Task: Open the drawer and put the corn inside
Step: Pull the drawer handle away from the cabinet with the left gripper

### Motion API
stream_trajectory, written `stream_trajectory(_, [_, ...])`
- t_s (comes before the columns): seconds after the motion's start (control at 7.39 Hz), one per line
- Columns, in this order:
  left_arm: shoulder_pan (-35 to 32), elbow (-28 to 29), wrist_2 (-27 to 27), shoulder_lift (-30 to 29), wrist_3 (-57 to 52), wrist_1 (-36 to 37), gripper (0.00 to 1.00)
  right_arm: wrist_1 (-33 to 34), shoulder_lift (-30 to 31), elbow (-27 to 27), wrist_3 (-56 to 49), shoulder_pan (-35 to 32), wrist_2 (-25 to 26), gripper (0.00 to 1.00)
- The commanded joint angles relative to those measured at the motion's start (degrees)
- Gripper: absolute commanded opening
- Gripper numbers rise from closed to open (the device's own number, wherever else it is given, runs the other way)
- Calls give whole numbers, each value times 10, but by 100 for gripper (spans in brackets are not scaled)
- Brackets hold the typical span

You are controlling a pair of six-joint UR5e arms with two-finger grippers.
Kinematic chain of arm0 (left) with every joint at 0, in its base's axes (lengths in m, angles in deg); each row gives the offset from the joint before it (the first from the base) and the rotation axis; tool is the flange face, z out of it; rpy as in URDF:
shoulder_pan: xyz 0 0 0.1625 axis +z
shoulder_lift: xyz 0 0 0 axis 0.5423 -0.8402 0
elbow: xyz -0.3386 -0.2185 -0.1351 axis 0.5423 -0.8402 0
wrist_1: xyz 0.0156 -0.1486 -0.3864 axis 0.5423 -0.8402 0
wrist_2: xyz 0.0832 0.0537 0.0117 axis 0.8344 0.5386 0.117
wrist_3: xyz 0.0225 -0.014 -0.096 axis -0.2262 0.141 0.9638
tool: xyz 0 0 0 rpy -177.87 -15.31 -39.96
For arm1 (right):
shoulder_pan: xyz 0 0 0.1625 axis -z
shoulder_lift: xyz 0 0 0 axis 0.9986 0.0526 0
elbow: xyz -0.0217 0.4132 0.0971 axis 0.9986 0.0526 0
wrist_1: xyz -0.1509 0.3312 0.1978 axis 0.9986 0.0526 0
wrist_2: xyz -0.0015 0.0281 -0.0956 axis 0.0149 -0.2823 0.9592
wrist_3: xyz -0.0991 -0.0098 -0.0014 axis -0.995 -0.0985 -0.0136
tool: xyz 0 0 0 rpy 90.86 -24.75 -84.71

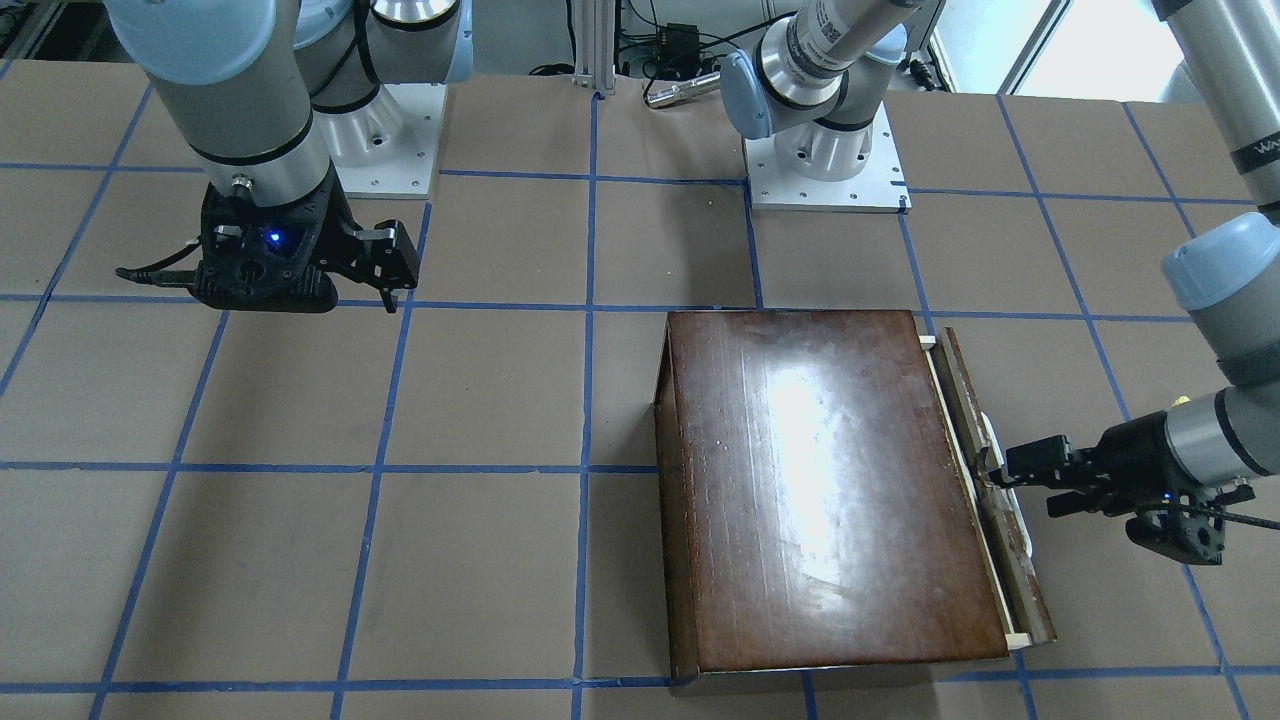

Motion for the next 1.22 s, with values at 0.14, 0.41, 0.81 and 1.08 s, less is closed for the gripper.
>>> stream_trajectory(0.14, [6,18,15,-7,-10,-6,100,0,1,0,0,0,0,100])
stream_trajectory(0.41, [9,20,18,-8,-13,-5,100,0,1,0,0,0,0,100])
stream_trajectory(0.81, [20,36,41,-16,-43,-6,100,0,0,0,0,0,0,100])
stream_trajectory(1.08, [36,37,44,-17,-62,-6,100,0,1,0,0,0,0,100])
